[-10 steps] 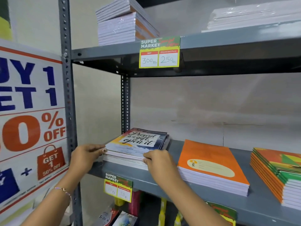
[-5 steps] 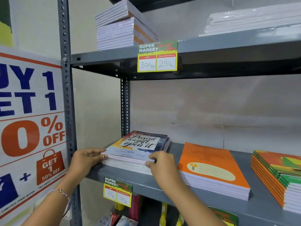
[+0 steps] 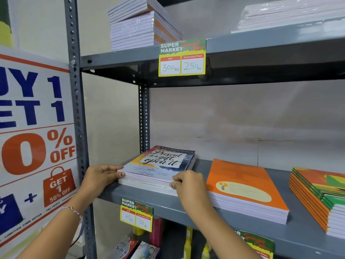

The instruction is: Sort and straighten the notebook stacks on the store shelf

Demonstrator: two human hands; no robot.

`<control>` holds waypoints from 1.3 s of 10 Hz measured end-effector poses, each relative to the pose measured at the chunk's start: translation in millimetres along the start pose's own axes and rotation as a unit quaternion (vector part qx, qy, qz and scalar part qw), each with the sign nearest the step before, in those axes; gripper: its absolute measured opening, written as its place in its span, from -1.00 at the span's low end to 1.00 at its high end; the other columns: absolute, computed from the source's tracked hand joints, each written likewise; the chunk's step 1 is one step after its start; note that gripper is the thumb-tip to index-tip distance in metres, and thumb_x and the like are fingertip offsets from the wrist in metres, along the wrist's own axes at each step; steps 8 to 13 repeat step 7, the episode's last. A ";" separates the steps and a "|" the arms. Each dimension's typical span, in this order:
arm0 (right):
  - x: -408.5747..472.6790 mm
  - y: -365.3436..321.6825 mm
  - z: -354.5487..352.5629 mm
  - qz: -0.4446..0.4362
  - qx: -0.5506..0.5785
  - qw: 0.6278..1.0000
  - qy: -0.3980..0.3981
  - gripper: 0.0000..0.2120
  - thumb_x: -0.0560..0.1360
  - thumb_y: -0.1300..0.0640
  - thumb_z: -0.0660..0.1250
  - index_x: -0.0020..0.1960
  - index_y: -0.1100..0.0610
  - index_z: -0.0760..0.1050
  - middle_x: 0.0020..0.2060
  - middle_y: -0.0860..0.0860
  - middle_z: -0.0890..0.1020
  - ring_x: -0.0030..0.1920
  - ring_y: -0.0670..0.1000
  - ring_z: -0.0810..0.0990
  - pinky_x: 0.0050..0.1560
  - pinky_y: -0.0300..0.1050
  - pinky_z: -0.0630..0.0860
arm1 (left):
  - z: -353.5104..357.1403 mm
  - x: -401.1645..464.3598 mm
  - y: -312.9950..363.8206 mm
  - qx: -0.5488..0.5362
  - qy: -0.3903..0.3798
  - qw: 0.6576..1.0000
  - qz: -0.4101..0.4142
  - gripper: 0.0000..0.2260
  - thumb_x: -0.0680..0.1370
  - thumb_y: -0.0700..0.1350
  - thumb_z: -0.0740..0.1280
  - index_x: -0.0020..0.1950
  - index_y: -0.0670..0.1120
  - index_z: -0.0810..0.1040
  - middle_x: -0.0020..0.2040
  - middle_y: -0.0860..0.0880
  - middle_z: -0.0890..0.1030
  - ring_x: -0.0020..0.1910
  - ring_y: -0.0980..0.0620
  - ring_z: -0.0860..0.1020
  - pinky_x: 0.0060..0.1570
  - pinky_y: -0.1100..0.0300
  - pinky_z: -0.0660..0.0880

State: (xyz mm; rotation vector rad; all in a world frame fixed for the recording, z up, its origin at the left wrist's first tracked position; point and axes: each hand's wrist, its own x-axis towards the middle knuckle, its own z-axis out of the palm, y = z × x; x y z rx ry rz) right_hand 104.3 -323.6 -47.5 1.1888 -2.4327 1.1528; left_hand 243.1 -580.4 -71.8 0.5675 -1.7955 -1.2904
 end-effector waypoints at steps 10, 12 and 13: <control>-16.8 -13.4 -56.7 -0.100 -0.100 0.984 -0.110 -0.71 0.58 -0.02 0.27 -0.10 0.23 0.50 -0.11 0.15 0.53 0.02 0.21 0.56 -0.22 -0.05 0.46 | 26.8 -39.8 19.7 0.145 0.105 0.978 0.107 -0.60 0.50 0.26 0.21 0.12 0.08 0.68 0.11 -0.02 0.67 0.09 -0.02 0.57 0.05 0.06 0.52; -16.8 -13.4 -56.7 -0.100 -0.100 0.984 -0.110 -0.71 0.58 -0.02 0.27 -0.10 0.23 0.50 -0.11 0.15 0.53 0.02 0.21 0.56 -0.22 -0.05 0.46 | 26.8 -39.8 19.7 0.145 0.105 0.978 0.107 -0.60 0.50 0.26 0.21 0.12 0.08 0.68 0.11 -0.02 0.67 0.09 -0.02 0.57 0.05 0.06 0.52; -16.8 -13.4 -56.7 -0.100 -0.100 0.984 -0.110 -0.71 0.58 -0.02 0.27 -0.10 0.23 0.50 -0.11 0.15 0.53 0.02 0.21 0.56 -0.22 -0.05 0.46 | 26.8 -39.8 19.7 0.145 0.105 0.978 0.107 -0.60 0.50 0.26 0.21 0.12 0.08 0.68 0.11 -0.02 0.67 0.09 -0.02 0.57 0.05 0.06 0.52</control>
